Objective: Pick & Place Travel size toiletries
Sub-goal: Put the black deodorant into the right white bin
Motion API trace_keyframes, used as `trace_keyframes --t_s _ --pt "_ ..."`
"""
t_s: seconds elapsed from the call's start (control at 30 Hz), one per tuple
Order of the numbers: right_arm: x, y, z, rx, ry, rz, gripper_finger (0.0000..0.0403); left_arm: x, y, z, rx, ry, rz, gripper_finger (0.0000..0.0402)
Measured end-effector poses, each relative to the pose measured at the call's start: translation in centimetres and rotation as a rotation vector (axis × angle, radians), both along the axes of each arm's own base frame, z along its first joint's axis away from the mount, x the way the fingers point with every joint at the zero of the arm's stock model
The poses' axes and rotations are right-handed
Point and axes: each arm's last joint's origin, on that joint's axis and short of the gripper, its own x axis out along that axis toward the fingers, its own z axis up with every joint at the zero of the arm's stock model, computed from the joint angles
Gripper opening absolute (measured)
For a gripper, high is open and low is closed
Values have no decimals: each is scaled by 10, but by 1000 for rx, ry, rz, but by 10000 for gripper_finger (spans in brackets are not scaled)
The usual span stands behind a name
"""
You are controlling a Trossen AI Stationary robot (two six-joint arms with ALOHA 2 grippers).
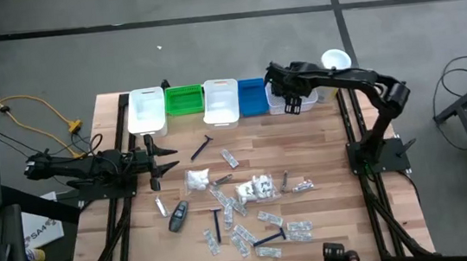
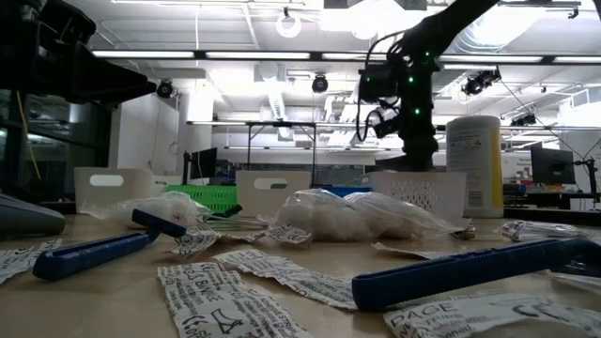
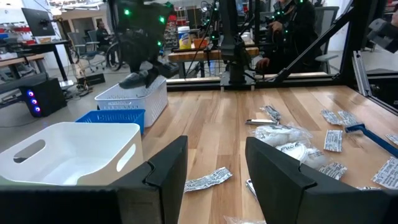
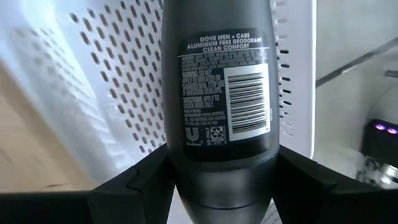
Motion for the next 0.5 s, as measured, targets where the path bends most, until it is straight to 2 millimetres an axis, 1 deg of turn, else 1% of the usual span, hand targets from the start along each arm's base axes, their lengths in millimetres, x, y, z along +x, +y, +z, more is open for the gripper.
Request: trace_keyframes --t_s 0.17,0.5 --pt "1 -1 -4 0 21 0 213 0 0 0 0 0 0 162" --pt "-2 -2 -4 8 34 -6 214 0 0 0 0 0 0 162"
